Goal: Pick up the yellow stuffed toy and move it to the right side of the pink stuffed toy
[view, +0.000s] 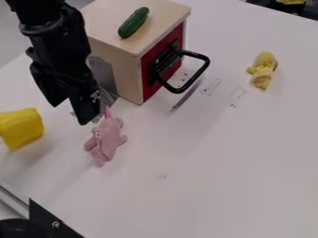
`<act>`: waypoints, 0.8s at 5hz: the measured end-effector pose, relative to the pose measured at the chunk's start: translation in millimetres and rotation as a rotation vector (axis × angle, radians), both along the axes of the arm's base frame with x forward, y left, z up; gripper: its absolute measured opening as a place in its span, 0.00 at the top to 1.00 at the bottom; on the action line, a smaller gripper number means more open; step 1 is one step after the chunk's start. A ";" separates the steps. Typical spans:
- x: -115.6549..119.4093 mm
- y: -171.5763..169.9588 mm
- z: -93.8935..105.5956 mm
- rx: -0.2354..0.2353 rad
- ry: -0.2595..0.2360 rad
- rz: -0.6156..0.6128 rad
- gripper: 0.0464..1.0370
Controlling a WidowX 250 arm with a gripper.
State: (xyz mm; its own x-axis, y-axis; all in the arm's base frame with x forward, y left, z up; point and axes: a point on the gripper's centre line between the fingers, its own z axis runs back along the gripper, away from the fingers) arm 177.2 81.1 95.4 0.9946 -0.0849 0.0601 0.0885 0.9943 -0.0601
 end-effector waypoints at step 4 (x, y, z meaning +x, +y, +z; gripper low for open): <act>75.6 -95.6 -28.6 -0.081 0.048 -0.082 0.04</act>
